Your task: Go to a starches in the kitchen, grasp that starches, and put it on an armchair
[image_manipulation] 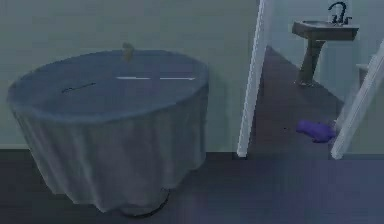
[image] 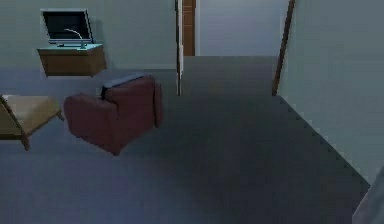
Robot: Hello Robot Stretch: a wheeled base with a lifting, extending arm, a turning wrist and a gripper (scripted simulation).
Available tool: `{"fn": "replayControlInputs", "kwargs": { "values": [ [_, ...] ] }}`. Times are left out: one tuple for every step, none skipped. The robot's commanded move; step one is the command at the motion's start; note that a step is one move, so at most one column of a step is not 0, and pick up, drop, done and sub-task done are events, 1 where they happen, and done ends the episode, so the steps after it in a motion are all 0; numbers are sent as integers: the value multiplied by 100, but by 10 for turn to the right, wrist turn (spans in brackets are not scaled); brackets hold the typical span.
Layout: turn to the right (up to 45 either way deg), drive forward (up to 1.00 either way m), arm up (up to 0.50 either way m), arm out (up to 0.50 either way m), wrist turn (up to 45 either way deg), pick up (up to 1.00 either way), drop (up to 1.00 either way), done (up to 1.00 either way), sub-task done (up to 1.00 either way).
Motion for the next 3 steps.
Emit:
{"fn": "replayControlInputs", "kwargs": {
  "values": [
    [0,70,0,0,0,0,0,0,0],
    [150,0,0,0,0,0,0,0,0],
    [0,100,0,0,0,0,0,0,0]
  ]
}}
